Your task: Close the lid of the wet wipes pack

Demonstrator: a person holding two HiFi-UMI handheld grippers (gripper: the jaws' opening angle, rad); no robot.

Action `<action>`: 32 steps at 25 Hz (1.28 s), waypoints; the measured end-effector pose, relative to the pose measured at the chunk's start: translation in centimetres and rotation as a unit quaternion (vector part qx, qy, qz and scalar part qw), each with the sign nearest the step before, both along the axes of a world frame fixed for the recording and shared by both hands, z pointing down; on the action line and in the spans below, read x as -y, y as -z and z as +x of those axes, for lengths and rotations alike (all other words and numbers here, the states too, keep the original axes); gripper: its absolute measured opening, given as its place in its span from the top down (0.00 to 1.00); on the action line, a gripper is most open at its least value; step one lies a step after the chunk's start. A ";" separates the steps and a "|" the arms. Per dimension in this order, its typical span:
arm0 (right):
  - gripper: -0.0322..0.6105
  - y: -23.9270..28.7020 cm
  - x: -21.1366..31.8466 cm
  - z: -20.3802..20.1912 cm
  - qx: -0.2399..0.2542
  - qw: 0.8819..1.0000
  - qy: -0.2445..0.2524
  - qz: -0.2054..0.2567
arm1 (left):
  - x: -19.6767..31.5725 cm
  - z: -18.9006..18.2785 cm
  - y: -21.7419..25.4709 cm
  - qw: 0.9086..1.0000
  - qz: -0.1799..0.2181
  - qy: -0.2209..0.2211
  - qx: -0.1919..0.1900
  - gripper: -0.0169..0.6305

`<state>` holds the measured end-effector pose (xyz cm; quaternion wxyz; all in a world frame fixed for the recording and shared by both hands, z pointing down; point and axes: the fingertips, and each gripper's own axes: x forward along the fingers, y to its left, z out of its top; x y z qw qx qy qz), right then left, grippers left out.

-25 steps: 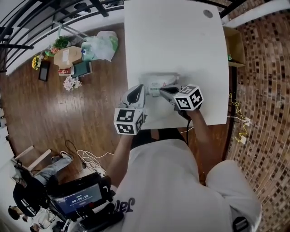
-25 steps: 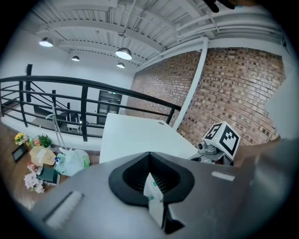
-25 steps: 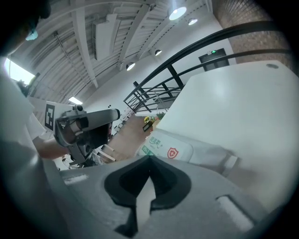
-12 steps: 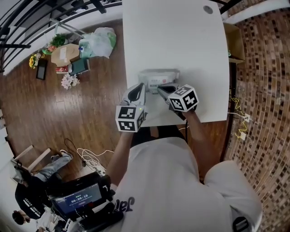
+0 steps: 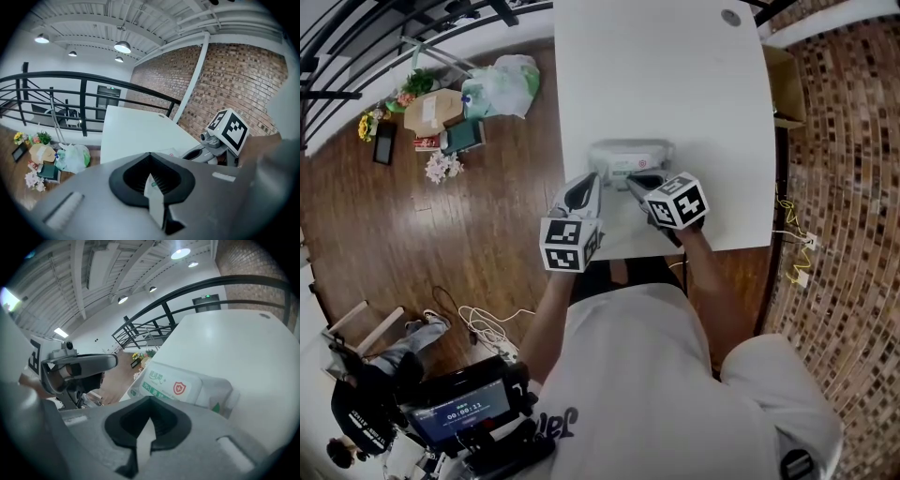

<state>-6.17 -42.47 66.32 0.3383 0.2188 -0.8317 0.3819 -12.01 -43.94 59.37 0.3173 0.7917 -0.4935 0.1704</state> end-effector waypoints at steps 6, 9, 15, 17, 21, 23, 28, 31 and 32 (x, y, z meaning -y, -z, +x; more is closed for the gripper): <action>0.97 0.0 1.0 -0.4 0.018 0.997 -0.051 -0.048 | -1.0 -1.1 -0.4 1.000 -0.008 -0.001 0.001 0.95; 0.96 0.4 1.2 -0.6 0.004 0.998 -0.052 -0.037 | -1.1 -1.6 -0.3 1.000 -0.006 -0.004 0.000 0.95; 0.96 4.4 1.5 -1.6 0.004 0.996 -0.072 0.052 | -1.0 -2.9 2.2 0.999 0.025 -0.017 -0.011 0.95; 0.96 7.3 1.5 -2.0 0.021 0.992 -0.081 0.097 | -1.1 -3.1 4.1 0.999 0.045 -0.025 -0.016 0.95; 0.96 13.5 0.4 -1.8 0.051 0.972 -0.122 0.193 | -1.5 -2.6 8.8 0.992 0.109 -0.055 -0.029 0.95; 0.96 16.5 -0.7 -1.6 0.064 0.958 -0.147 0.238 | -2.1 -2.3 11.3 0.986 0.145 -0.068 -0.035 0.95; 0.96 22.5 -5.2 0.0 0.083 0.916 -0.214 0.329 | -5.4 -1.4 15.6 0.974 0.204 -0.087 -0.036 0.95; 0.96 24.0 -8.8 0.9 0.090 0.901 -0.233 0.355 | -9.0 -1.0 16.8 0.972 0.217 -0.079 -0.029 0.95; 0.96 24.4 -9.8 1.3 0.093 0.898 -0.232 0.362 | -10.2 -0.6 17.2 0.971 0.224 -0.075 -0.027 0.95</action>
